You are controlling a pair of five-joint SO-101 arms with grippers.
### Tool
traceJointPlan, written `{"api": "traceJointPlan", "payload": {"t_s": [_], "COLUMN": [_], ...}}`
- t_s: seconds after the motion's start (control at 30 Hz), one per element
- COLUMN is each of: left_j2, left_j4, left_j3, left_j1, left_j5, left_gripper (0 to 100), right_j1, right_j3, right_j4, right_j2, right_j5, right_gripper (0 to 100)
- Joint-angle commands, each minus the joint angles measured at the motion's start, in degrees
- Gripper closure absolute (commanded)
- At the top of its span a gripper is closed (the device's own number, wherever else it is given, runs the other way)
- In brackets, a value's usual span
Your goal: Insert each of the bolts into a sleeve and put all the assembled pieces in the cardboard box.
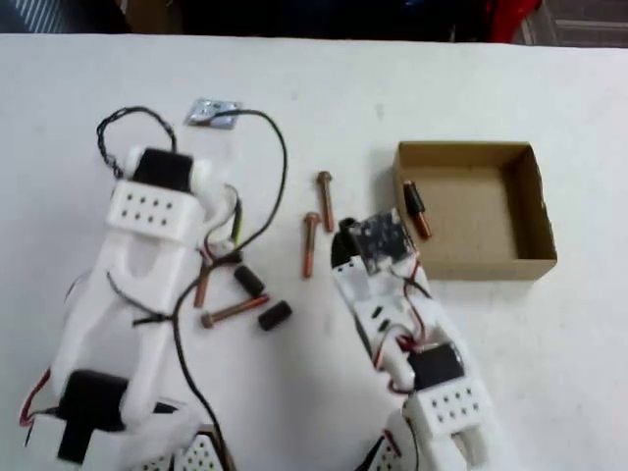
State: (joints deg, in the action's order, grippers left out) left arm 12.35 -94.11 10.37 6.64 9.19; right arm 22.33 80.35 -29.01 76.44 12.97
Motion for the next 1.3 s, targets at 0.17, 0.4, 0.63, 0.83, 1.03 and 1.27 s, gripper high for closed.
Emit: {"api": "traceJointPlan", "payload": {"t_s": [0.17,0.4,0.63,0.83,1.03,1.27], "left_j2": [9.98,25.27,40.04,50.59,59.30,67.21], "left_j4": [3.69,13.45,24.18,35.78,42.29,50.99], "left_j3": [1.49,8.62,18.90,29.19,34.99,39.82], "left_j1": [-0.48,2.15,2.77,7.25,11.56,11.56], "left_j5": [-0.88,-4.84,-4.92,-4.92,-4.92,-4.84], "left_gripper": [98,98,98,98,98,98], "right_j1": [3.03,3.12,3.21,10.33,14.99,15.08], "right_j3": [8.88,11.08,16.44,16.44,16.44,16.44], "right_j4": [-4.00,-0.84,9.89,9.98,9.71,8.31], "right_j2": [25.54,25.36,26.59,26.68,26.68,26.33], "right_j5": [0.62,0.26,-9.32,-10.20,-10.20,-10.20], "right_gripper": [98.2,98.2,98.2,98.2,98.2,98.1]}}
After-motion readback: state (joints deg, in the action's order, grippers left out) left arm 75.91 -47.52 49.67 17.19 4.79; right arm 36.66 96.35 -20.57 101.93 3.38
